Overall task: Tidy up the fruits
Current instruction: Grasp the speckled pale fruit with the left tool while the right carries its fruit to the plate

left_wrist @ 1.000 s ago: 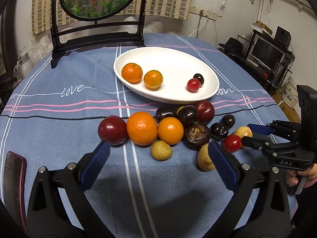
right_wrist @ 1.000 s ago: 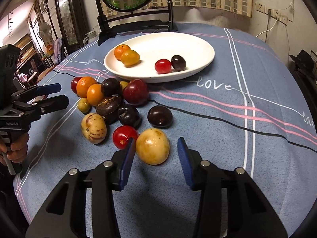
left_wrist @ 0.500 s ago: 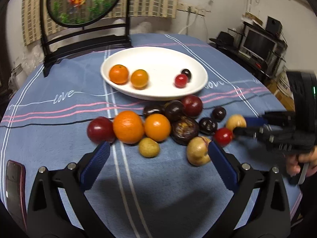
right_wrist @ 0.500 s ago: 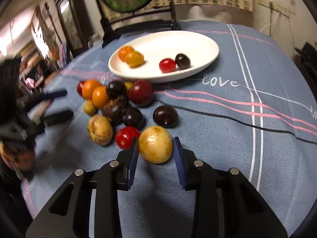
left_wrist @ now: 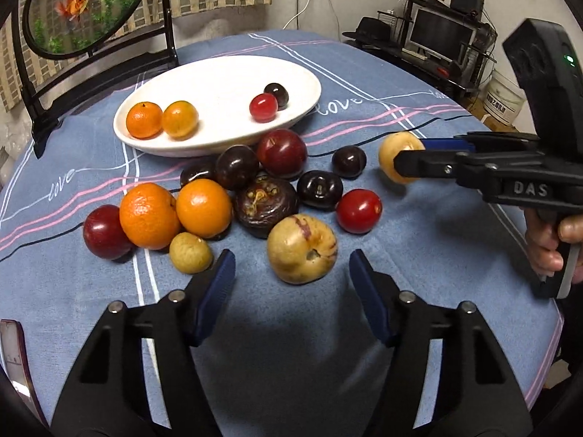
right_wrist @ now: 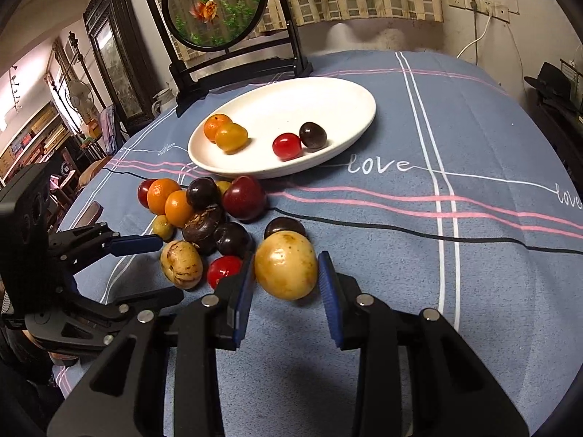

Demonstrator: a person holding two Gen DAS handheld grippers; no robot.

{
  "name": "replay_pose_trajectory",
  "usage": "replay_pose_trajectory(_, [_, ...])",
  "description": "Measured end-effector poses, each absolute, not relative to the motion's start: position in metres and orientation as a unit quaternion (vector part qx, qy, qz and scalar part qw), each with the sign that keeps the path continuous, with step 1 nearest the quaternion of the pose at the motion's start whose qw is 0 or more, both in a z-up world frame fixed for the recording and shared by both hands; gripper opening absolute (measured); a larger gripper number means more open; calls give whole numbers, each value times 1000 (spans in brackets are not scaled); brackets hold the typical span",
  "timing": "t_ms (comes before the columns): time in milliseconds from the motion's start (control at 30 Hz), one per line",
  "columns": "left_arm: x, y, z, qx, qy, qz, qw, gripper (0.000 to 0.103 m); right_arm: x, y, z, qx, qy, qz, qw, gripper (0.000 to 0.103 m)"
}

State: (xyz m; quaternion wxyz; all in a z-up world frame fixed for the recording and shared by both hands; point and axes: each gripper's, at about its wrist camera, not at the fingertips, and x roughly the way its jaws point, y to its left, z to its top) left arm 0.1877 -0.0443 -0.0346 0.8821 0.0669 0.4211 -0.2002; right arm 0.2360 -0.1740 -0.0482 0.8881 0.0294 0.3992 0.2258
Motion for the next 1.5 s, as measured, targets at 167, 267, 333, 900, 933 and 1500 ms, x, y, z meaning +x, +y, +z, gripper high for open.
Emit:
replay_pose_trajectory(167, [196, -48, -40, 56, 438, -205, 873, 46, 235, -174, -48, 29, 400, 227, 888, 35])
replay_pose_trajectory(267, [197, -52, -42, 60, 440, -203, 873, 46, 234, -171, -47, 26, 399, 231, 887, 35])
replay_pose_trajectory(333, [198, -54, -43, 59, 442, -203, 872, 46, 233, -170, -47, 25, 399, 232, 887, 35])
replay_pose_trajectory(900, [200, -37, -12, 35, 407, -194, 892, 40, 248, -160, -33, 30, 375, 245, 893, 35])
replay_pose_trajectory(933, [204, -34, -6, 32, 404, -193, 894, 40, 255, -156, -27, 25, 365, 243, 898, 35])
replay_pose_trajectory(1500, [369, -5, 9, 15, 421, -95, 902, 41, 385, -109, -32, 8, 371, 212, 904, 36])
